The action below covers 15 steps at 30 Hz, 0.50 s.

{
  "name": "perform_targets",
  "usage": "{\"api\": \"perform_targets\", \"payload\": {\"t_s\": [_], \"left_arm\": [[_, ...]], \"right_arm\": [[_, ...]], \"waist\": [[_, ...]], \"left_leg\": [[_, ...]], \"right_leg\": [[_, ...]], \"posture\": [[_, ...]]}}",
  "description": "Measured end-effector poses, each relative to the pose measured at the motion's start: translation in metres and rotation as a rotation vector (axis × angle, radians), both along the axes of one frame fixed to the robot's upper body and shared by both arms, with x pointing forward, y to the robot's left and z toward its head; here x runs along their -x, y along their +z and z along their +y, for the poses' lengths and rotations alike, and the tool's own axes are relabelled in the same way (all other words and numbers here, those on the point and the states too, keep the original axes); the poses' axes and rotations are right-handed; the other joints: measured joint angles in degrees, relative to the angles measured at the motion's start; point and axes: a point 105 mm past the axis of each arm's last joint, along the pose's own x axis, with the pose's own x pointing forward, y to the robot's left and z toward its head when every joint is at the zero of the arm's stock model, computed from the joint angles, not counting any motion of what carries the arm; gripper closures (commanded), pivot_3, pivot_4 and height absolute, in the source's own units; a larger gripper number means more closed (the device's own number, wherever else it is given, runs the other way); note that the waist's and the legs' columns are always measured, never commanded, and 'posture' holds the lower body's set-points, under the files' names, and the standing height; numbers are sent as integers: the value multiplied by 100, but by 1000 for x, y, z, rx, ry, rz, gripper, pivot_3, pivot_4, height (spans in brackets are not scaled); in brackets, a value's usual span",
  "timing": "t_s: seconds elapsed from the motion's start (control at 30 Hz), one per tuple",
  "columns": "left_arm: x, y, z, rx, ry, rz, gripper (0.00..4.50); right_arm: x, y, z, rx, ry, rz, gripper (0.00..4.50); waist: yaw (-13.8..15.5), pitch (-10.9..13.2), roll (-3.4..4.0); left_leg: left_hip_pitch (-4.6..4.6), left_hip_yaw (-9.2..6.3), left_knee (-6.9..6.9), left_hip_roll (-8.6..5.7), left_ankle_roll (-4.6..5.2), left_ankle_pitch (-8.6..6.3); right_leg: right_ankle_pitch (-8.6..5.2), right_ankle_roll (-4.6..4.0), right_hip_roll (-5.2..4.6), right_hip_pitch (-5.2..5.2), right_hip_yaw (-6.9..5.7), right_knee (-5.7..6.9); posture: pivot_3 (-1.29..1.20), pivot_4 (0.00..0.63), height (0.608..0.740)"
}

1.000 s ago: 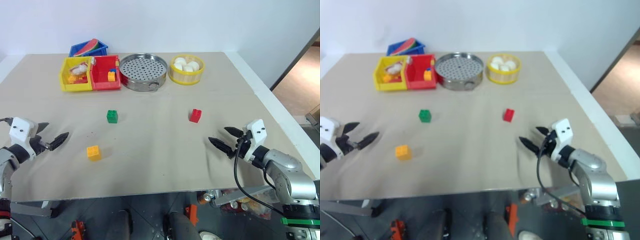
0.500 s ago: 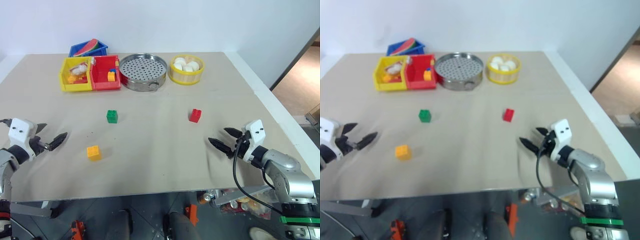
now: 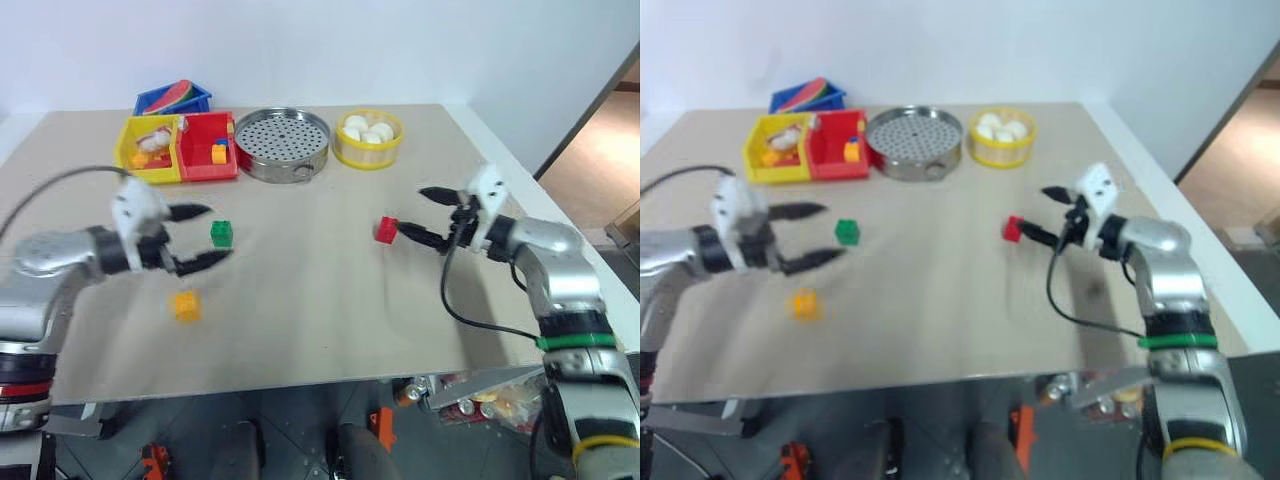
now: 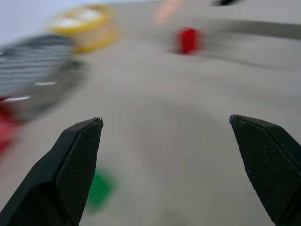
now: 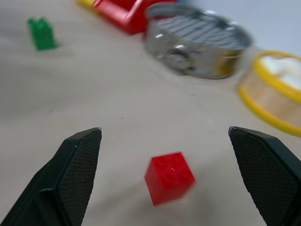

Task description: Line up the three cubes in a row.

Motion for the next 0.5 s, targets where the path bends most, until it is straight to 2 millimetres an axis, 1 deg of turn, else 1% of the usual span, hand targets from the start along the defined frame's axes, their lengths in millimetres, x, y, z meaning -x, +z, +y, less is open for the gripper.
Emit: {"api": "perform_targets", "payload": {"t_s": [0.07, 0.17, 0.3, 0.43, 0.5], "left_arm": [[8, -4, -13, -17, -76, 42, 19], [21, -13, -30, -46, -181, 88, 19], [27, -19, -36, -60, -222, 111, 19], [31, -21, -40, -57, -232, 103, 19], [32, -22, -41, -59, -226, 98, 19]], "right_arm": [[-8, -8, 3, 46, 28, 37, 0], [-15, -12, 8, 107, 69, 67, 0], [-18, -20, 13, 143, 90, 113, 0], [-20, -29, 13, 171, 81, 157, 0], [-22, -30, 13, 175, 72, 156, 0]], "waist": [[4, 1, 1], [5, 1, 2], [5, 2, 3], [5, 2, 3], [5, 1, 3]], "left_leg": [[-8, -2, -1, 11, -4, -3], [-11, -1, -5, 17, -9, -8], [-11, 1, -4, 20, -10, -10], [-11, 4, 2, 20, -10, -10], [-8, 6, 4, 20, -10, -10]], "right_leg": [[-1, -2, 17, -10, 9, 2], [-5, -8, 27, -19, 12, 4], [-6, -11, 28, -20, 15, 6], [-1, -7, 26, -19, 20, 7], [2, -7, 26, -18, 25, 8]], "posture": [[0, 150, 740], [0, 150, 740], [0, 150, 740], [0, 150, 740], [0, 150, 740]]}}
